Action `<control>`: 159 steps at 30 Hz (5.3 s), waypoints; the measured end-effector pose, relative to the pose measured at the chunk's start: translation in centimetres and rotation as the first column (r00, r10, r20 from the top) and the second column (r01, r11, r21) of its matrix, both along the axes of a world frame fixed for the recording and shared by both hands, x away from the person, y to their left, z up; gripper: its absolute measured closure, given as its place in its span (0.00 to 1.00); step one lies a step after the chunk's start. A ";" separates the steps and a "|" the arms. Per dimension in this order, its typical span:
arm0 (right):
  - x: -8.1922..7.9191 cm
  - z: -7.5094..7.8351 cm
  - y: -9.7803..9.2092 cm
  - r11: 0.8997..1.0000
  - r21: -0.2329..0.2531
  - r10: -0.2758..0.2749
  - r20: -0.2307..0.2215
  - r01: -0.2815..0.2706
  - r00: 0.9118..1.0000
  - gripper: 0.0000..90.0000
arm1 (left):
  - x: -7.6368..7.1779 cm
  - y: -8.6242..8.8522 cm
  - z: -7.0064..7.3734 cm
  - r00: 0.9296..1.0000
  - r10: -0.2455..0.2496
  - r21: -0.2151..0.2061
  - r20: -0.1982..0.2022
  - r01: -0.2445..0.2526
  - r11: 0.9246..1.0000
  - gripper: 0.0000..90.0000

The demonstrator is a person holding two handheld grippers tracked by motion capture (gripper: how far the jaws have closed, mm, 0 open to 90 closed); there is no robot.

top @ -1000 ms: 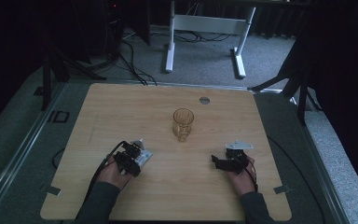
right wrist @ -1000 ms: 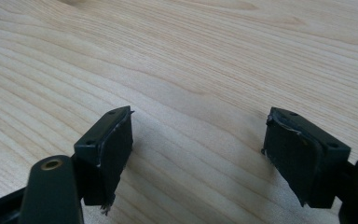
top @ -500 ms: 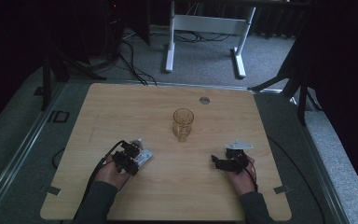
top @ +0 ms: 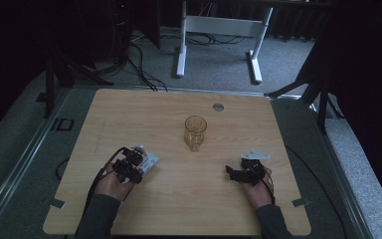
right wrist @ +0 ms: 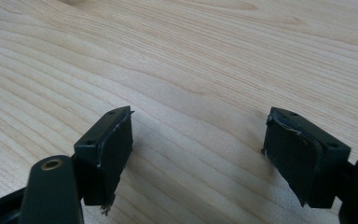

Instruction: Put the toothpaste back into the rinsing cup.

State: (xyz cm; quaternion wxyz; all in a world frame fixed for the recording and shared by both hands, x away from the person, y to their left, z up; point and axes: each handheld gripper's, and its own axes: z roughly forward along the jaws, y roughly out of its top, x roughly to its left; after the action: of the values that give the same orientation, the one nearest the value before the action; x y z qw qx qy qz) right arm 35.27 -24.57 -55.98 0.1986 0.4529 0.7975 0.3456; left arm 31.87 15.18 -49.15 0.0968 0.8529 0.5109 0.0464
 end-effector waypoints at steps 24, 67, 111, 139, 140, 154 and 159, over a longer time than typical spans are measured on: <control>0.0 0.0 0.0 1.000 0.000 0.001 0.001 -0.001 1.000 0.26 | 0.5 -0.5 2.4 0.995 0.015 -0.057 0.096 -0.009 0.998 0.82; -0.1 0.0 0.0 1.000 0.002 -0.003 0.001 0.003 1.000 0.26 | 1.6 -2.5 3.1 0.967 0.036 -0.154 0.252 0.003 0.988 0.82; 0.0 0.0 0.0 1.000 -0.001 0.003 0.002 -0.003 1.000 0.26 | 3.3 -4.3 3.4 0.899 0.063 -0.233 0.434 0.044 0.971 0.82; 0.0 0.0 0.0 1.000 -0.001 0.003 0.002 -0.003 1.000 0.26 | 4.6 -4.3 4.4 0.860 0.111 -0.308 0.498 0.056 0.950 0.82; 0.0 0.0 0.0 1.000 -0.001 0.003 0.002 -0.003 1.000 0.26 | 4.6 -4.3 4.4 0.859 0.111 -0.311 0.500 0.059 0.949 0.82; 0.0 0.0 0.0 1.000 0.000 0.002 0.002 -0.002 1.000 0.26 | 5.4 -4.4 4.4 0.843 0.128 -0.334 0.523 0.064 0.940 0.82; 0.0 0.0 0.0 1.000 0.000 0.002 0.001 -0.002 1.000 0.26 | 5.8 -4.5 4.3 0.842 0.142 -0.356 0.521 0.063 0.932 0.82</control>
State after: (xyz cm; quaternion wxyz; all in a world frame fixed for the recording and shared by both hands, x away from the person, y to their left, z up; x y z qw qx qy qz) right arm 35.25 -24.56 -55.98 0.1989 0.4519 0.7978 0.3460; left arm 37.67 10.68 -44.84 0.3895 0.7620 0.4805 0.1917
